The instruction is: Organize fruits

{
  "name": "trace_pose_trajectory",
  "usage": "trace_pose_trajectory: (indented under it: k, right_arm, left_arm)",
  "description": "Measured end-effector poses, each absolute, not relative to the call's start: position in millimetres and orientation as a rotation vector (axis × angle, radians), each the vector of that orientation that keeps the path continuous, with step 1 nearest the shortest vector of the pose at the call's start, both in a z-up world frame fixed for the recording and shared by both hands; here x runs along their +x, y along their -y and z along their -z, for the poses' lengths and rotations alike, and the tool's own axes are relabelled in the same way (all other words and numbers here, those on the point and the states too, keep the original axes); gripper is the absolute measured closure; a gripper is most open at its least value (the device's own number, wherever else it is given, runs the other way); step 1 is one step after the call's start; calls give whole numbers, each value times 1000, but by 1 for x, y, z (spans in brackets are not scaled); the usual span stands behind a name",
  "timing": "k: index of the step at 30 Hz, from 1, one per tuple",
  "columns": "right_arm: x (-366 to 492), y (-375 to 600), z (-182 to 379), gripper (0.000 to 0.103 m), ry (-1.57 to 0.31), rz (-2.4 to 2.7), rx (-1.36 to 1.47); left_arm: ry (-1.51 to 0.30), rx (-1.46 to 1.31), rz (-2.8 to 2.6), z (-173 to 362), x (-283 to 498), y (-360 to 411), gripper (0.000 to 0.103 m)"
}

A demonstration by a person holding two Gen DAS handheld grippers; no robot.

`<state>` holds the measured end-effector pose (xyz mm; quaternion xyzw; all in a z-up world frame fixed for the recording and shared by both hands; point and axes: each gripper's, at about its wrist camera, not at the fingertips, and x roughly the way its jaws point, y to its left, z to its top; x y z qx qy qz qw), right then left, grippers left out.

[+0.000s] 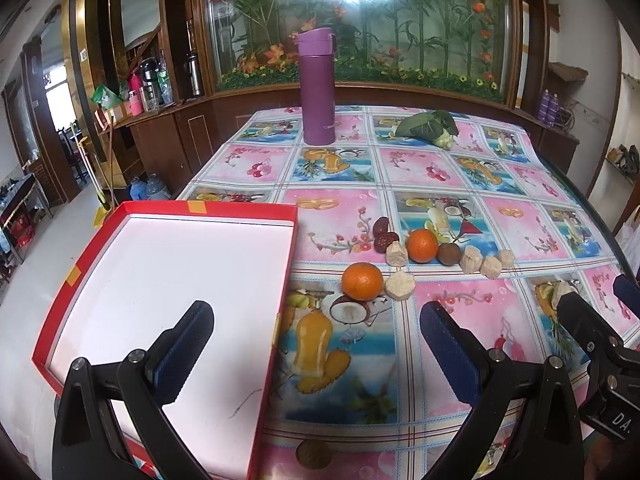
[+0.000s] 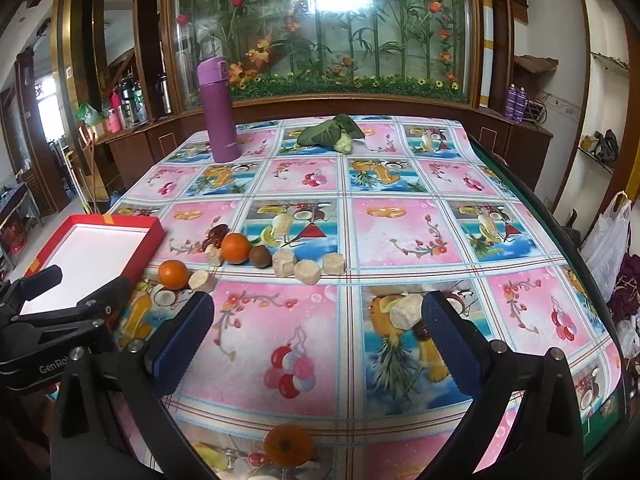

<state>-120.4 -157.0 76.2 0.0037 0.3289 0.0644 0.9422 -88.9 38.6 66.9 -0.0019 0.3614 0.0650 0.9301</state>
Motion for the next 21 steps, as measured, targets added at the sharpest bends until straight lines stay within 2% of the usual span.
trace_pose_trajectory:
  k: [21]
  right_arm:
    - [-147, 149, -81, 0, -636, -179, 8]
  left_arm:
    - [-708, -11, -166, -73, -105, -51, 1]
